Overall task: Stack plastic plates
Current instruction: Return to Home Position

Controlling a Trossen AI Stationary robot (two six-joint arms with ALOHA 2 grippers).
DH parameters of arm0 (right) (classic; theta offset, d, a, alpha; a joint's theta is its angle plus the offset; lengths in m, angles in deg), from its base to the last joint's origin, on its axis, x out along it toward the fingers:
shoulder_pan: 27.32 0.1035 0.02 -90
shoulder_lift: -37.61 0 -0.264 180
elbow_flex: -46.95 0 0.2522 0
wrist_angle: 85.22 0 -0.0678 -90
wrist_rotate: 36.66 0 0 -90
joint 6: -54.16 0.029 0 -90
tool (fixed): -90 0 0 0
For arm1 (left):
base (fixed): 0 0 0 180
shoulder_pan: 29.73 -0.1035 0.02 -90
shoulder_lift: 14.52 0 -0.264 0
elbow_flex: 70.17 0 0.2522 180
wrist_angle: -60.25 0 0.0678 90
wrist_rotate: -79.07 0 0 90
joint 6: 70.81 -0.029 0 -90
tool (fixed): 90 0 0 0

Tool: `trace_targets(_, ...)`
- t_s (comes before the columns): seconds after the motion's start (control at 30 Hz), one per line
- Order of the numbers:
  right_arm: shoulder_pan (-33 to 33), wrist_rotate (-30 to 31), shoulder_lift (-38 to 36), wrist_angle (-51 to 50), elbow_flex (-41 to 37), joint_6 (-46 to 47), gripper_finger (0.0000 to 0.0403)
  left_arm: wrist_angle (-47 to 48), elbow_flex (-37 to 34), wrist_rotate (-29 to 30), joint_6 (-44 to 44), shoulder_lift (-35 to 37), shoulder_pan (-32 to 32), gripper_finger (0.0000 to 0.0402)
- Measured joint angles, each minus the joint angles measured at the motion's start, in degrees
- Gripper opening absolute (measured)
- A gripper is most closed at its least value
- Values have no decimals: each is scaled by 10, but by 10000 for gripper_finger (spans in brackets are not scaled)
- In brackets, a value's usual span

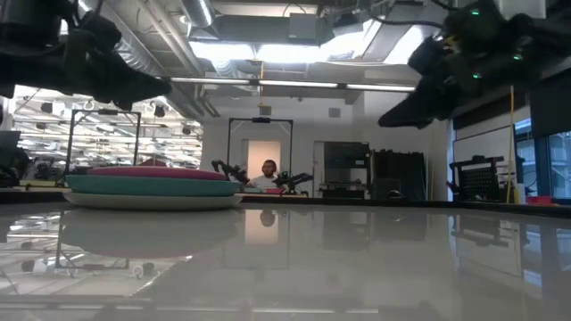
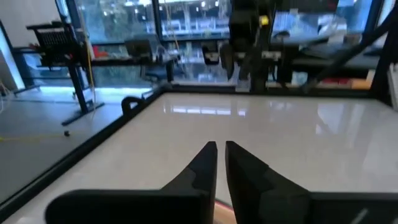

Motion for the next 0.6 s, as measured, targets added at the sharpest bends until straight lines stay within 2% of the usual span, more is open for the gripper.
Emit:
trace_targets(0.3,-24,-18,-196,22,-119,48,59,4,-19,4,1,77,0,12)
trace_targets(0.5,-23,64,-342,21,-198,109,15,38,-19,-19,44,90,1,12)
trace_targets(0.6,-23,72,-407,-25,-212,127,4,52,-22,-19,66,90,7,12)
